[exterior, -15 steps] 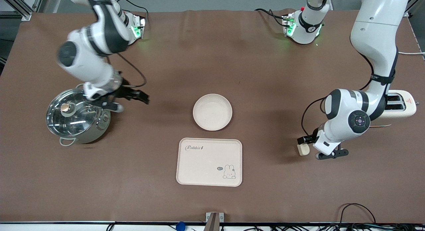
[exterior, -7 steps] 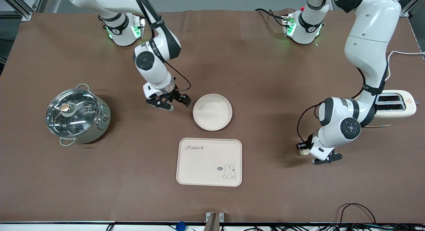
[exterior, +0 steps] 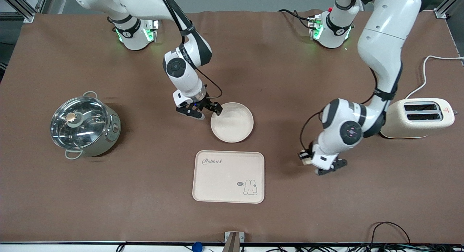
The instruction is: Place bun in plate and plate on tray
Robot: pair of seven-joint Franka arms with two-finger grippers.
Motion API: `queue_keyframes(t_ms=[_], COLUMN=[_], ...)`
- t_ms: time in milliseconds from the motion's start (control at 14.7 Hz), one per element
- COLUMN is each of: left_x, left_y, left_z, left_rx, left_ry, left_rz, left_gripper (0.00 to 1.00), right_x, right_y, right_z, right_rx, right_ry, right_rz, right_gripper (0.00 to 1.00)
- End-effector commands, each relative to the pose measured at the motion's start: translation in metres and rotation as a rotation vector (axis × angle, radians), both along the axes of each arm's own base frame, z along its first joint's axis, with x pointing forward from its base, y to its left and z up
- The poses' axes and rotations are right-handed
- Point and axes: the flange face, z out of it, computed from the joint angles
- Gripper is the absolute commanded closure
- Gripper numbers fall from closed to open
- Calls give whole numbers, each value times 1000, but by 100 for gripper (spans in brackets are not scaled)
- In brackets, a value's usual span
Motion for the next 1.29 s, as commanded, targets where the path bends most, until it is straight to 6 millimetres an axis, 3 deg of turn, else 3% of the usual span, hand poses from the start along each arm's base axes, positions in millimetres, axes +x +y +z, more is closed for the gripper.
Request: queue_keyframes(t_ms=[0, 408, 612, 816, 1020, 1088, 1224], left_x=[-20, -71, -104, -122, -127, -128, -133], left_y=[-48, -160, -205, -230, -238, -239, -243], left_z=[19, 39, 26, 11, -7, -9, -13], left_rx=[-16, -104, -103, -121, -137, -137, -130], left_ry=[24, 86, 113, 116, 116, 119, 121], left_rz=[73, 208, 242, 256, 288, 291, 280], left_gripper=[61, 61, 61, 60, 58, 54, 32], right_x=[2, 3, 5, 6, 9, 9, 10], right_y=[4, 6, 6, 6, 5, 5, 4], right_z=[-1, -15, -16, -18, -16, -16, -16], right_rx=[10, -4, -4, -5, -2, -2, -1], right_ry=[-2, 5, 4, 4, 0, 0, -7], right_rz=[-17, -12, -15, -17, -20, -18, -18], right_gripper=[0, 0, 0, 0, 0, 0, 0])
